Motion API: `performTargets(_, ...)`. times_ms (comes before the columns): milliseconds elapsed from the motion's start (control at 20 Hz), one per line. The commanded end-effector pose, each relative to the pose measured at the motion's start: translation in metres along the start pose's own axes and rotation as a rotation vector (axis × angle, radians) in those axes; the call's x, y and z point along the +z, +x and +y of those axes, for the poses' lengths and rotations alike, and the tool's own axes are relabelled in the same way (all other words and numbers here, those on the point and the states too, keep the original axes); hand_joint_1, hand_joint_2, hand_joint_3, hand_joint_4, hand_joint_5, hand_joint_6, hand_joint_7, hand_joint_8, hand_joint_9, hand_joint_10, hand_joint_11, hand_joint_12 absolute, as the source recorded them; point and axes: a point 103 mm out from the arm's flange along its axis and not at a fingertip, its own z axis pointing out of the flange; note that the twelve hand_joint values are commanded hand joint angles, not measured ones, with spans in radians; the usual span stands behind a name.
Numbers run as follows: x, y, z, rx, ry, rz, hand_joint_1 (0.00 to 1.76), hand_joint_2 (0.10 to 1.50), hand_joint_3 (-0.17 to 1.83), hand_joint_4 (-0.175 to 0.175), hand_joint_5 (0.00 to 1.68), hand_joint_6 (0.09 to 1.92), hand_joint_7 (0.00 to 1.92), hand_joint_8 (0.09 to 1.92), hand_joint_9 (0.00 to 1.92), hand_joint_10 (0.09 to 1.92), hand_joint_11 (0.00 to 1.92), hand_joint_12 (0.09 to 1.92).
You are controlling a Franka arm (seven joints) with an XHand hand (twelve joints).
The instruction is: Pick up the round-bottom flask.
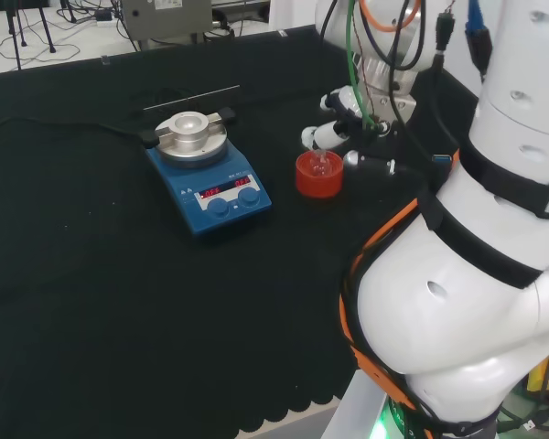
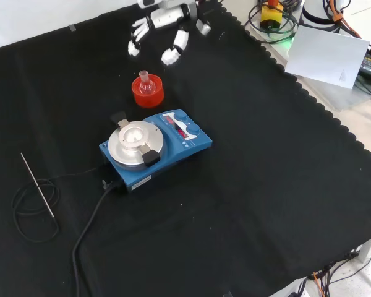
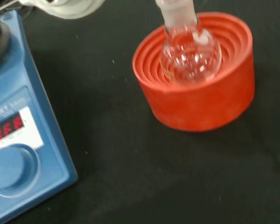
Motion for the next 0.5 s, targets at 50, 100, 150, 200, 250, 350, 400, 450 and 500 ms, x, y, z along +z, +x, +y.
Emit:
performTargets(50,0.043,-0.023,0.026,0.045,-0.011,0.067,0.8,0.68,0.62,-0.053,0.45,0.09,0.25,0.62,0.39,0.68,0.0,1.22)
performTargets(100,0.046,-0.025,0.028,0.047,-0.009,0.065,0.8,0.68,0.62,-0.053,0.45,0.09,0.25,0.62,0.39,0.68,0.0,1.22)
performTargets(150,0.047,-0.026,0.03,0.05,-0.009,0.067,0.81,0.68,0.62,-0.053,0.45,0.09,0.25,0.62,0.39,0.68,0.0,1.22)
performTargets(200,0.049,-0.028,0.033,0.054,-0.01,0.071,0.81,0.67,0.62,-0.053,0.45,0.09,0.24,0.62,0.39,0.68,0.0,1.22)
performTargets(250,0.05,-0.029,0.035,0.056,-0.015,0.075,0.82,0.67,0.62,-0.053,0.45,0.09,0.24,0.62,0.39,0.68,0.0,1.22)
performTargets(350,0.051,-0.03,0.038,0.055,-0.031,0.079,0.82,0.67,0.62,-0.053,0.45,0.09,0.24,0.63,0.39,0.68,0.0,1.22)
performTargets(400,0.05,-0.031,0.04,0.055,-0.039,0.082,0.83,0.67,0.63,-0.053,0.46,0.09,0.24,0.63,0.39,0.68,0.0,1.22)
performTargets(450,0.05,-0.031,0.042,0.055,-0.046,0.09,0.83,0.66,0.63,-0.053,0.46,0.09,0.24,0.63,0.39,0.68,0.0,1.22)
performTargets(500,0.05,-0.032,0.043,0.056,-0.054,0.1,0.83,0.66,0.63,-0.053,0.46,0.09,0.24,0.63,0.39,0.68,0.0,1.22)
